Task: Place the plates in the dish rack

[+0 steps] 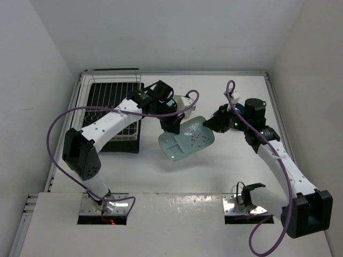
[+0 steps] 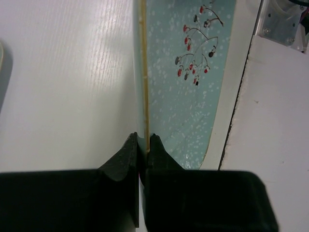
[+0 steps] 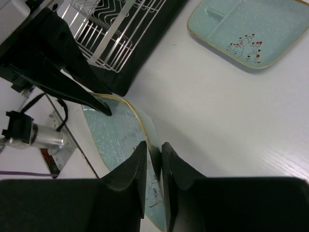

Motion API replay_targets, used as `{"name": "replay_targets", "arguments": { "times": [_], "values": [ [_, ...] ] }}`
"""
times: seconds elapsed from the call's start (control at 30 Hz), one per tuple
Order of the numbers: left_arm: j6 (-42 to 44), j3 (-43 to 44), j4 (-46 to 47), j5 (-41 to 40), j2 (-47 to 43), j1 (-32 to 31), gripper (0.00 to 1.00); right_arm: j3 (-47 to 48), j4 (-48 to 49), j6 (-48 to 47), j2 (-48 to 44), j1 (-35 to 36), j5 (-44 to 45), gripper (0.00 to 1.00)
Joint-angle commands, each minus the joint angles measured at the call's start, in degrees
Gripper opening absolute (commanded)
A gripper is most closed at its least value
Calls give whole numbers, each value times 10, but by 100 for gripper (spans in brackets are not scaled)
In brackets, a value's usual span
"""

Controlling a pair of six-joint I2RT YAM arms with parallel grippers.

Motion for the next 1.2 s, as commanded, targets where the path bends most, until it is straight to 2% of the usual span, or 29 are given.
{"name": "replay_targets", "arguments": {
  "times": [0.0,0.07,0.1,0.13,0.23,0.37,0.43,0.47,0.5,0.6,0.67,0.77,0.83,0.9,1.17],
  "values": [
    [-26,8,26,-6,-54,-7,0,25,48,48,-5,7,11,21],
    [-59,15,42,-35,-65,8,0,29,26,48,-4,7,65,66],
    [-69,29,42,-63,-65,14,0,32,19,49,-4,8,100,94],
    [-78,38,42,-77,-71,21,0,36,6,56,-2,7,135,100],
    [-102,79,42,-138,-86,56,0,45,-21,75,-7,7,219,100],
    [-99,140,27,-278,-112,91,0,42,-38,97,-32,7,297,100],
    [-74,178,2,-385,-117,108,0,37,-46,108,-37,7,322,100],
    [-69,184,-3,-424,-125,115,0,37,-49,114,-46,7,326,100],
    [-55,184,-3,-501,-139,130,0,38,-65,119,-47,7,329,100],
    [-31,164,-8,-627,-166,174,0,40,-83,132,-52,10,346,100],
    [-31,158,-20,-665,-173,205,0,33,-87,143,-52,17,355,100],
    [-67,149,-59,-689,-173,278,0,24,-97,152,-50,29,372,100],
    [-92,137,-78,-664,-173,328,0,23,-107,160,-47,41,391,100],
    [-92,99,-79,-619,-185,352,0,21,-107,158,-44,48,404,100],
    [-92,53,-55,-593,-160,433,0,-12,-103,150,-51,67,423,100]
  ]
}}
